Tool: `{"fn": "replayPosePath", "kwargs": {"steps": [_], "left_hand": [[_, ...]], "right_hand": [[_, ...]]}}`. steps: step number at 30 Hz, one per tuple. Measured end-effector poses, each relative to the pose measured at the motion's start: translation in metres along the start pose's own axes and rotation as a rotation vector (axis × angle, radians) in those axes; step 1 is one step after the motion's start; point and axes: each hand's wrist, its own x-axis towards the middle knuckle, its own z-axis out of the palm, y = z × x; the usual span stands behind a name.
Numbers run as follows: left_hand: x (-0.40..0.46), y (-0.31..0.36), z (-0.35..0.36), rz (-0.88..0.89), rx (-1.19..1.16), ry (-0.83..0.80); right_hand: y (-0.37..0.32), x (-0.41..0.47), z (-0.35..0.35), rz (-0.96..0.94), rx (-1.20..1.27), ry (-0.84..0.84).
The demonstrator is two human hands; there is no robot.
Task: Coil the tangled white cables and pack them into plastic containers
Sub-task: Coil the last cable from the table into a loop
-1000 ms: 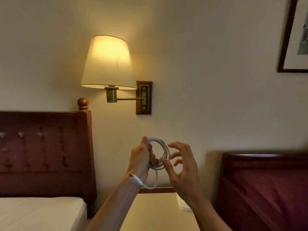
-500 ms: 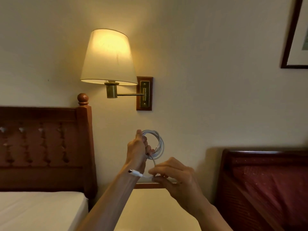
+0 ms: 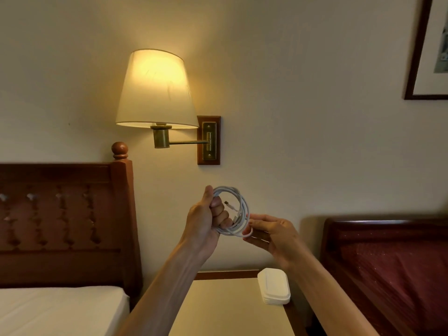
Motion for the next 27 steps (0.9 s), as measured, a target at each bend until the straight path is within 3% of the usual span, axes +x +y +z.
{"fn": "replayPosePath", "kwargs": {"steps": [5, 10, 16, 18, 22, 24, 27], "left_hand": [[-0.004, -0.014, 0.0, -0.073, 0.027, 0.014], [0.0, -0.016, -0.005, -0.054, 0.117, 0.062], [-0.001, -0.011, -0.009, -0.017, 0.329, 0.072], [0.0, -0.013, -0.017, 0.083, 0.499, 0.103], [-0.003, -0.019, -0.036, 0.527, 0.855, 0.105], [-0.002, -0.02, -0.045, 0.6, 0.825, 0.129], [-0.003, -0.026, -0.055, 0.532, 0.741, 0.164]], "right_hand": [[-0.025, 0.003, 0.006, -0.06, -0.104, -0.105], [-0.015, 0.0, 0.017, -0.008, 0.099, -0.16], [-0.004, 0.005, 0.022, -0.127, 0.078, -0.082], [-0.002, 0.007, 0.021, -0.126, 0.111, -0.056], [0.002, 0.007, 0.019, -0.128, 0.095, -0.074], [0.006, 0.007, 0.019, -0.103, 0.084, -0.104], [0.02, 0.007, 0.018, -0.024, 0.13, -0.16]]}}
